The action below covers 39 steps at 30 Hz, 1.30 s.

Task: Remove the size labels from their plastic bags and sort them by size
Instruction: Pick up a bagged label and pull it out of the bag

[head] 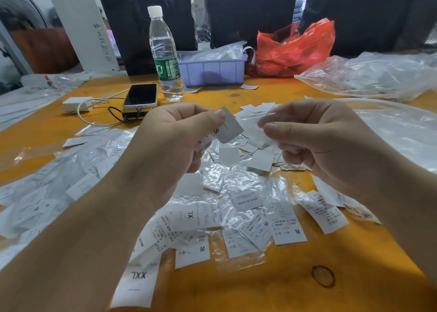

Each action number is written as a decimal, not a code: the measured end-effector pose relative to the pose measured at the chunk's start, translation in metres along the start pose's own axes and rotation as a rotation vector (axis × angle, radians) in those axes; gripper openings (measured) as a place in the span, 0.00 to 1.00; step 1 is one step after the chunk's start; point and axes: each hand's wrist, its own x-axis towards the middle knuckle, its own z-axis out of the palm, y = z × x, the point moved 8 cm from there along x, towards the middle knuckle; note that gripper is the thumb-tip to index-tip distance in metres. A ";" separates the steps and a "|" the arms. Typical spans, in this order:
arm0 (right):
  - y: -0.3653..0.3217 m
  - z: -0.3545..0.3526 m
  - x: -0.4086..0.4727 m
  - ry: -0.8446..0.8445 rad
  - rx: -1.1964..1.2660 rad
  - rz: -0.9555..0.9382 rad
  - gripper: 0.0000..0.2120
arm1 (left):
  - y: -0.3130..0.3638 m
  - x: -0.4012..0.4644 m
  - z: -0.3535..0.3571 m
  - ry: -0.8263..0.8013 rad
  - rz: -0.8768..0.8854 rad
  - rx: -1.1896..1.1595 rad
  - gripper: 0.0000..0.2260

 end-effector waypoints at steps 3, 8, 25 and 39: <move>-0.003 0.002 -0.002 -0.011 -0.032 -0.037 0.11 | 0.000 0.000 -0.002 0.022 -0.007 -0.029 0.11; -0.010 0.003 -0.005 0.012 -0.104 -0.111 0.10 | -0.004 0.000 -0.001 0.021 -0.024 -0.024 0.12; -0.014 0.008 -0.006 -0.002 -0.166 -0.187 0.05 | -0.016 -0.006 0.014 -0.148 -0.187 0.023 0.08; 0.004 0.009 -0.004 0.038 0.001 -0.007 0.03 | -0.014 -0.007 0.012 -0.062 -0.124 0.132 0.05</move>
